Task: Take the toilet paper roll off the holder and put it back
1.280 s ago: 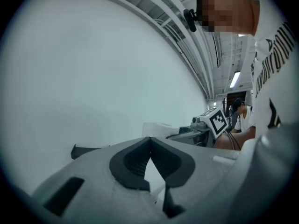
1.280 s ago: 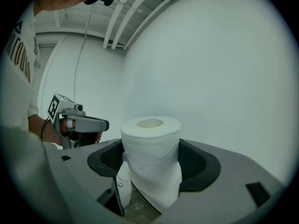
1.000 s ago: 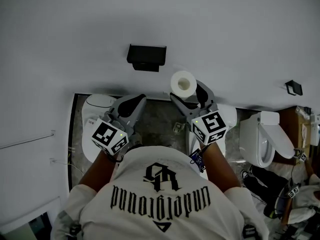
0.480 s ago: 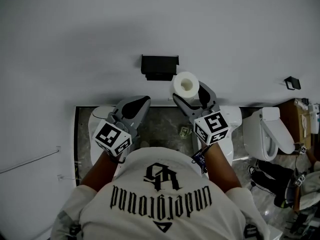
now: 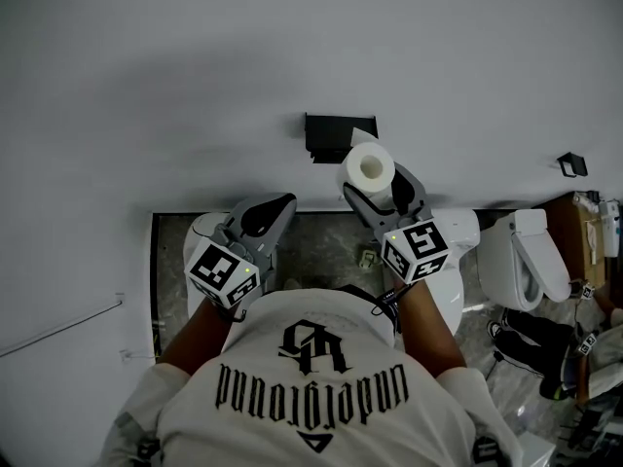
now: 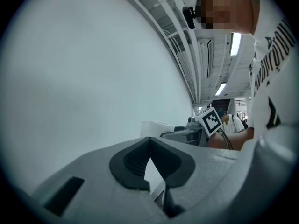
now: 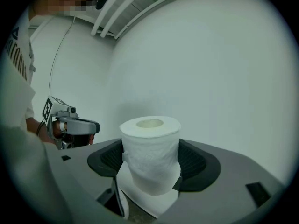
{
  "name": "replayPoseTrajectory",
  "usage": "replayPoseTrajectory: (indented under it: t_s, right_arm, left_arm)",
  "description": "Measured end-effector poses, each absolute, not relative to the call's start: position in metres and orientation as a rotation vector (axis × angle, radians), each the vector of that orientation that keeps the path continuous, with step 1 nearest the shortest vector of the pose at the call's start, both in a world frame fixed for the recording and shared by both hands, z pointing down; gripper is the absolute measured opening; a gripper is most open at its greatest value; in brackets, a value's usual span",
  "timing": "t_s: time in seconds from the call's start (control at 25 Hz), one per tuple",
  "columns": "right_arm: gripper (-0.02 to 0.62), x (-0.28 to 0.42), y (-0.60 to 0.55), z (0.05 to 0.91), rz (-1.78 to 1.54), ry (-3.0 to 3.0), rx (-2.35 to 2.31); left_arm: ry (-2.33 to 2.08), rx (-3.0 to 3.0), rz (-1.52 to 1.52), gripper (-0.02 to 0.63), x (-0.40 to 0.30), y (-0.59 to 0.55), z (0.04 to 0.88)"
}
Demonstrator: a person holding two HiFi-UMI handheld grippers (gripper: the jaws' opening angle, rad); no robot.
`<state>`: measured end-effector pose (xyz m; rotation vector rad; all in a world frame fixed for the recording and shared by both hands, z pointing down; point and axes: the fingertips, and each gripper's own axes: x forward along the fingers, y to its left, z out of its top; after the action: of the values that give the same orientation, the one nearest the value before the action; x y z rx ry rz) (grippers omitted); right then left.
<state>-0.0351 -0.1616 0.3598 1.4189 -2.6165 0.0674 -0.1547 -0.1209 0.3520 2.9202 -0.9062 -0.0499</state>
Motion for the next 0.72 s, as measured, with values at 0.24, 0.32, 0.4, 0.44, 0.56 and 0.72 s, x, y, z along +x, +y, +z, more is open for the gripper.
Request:
replayPoseTrajectory:
  t_s: [0.24,0.32,0.4,0.44,0.56,0.72]
  right_arm:
    - [0.321,-0.053,-0.167,0.364,0.084,-2.615,1.404]
    - [0.321,-0.056,-0.169,0.366,0.091,-2.613,1.398]
    - [0.321,-0.058,-0.171,0.367,0.089,-2.612,1.389]
    - [0.321,-0.059,-0.172,0.367,0.089,-2.613,1.385]
    - [0.321,-0.059,-0.178,0.367,0.089,-2.618,1.374]
    - [0.321,-0.060,-0.187,0.365,0.082,-2.625,1.366]
  left_arm:
    - [-0.904,2.911,-0.056,0.012,-0.170,-0.127,0.354]
    - [-0.901,2.906,-0.058,0.012,-0.172,-0.129,0.356]
    - [-0.905,2.899,-0.060,0.012,-0.173,-0.129,0.358]
    - [-0.909,2.898,-0.059,0.012,-0.174,-0.130,0.358]
    - [-0.931,2.886,-0.061,0.012,-0.176,-0.135,0.360]
    - [-0.941,2.879,-0.060,0.012,-0.176,-0.142,0.361]
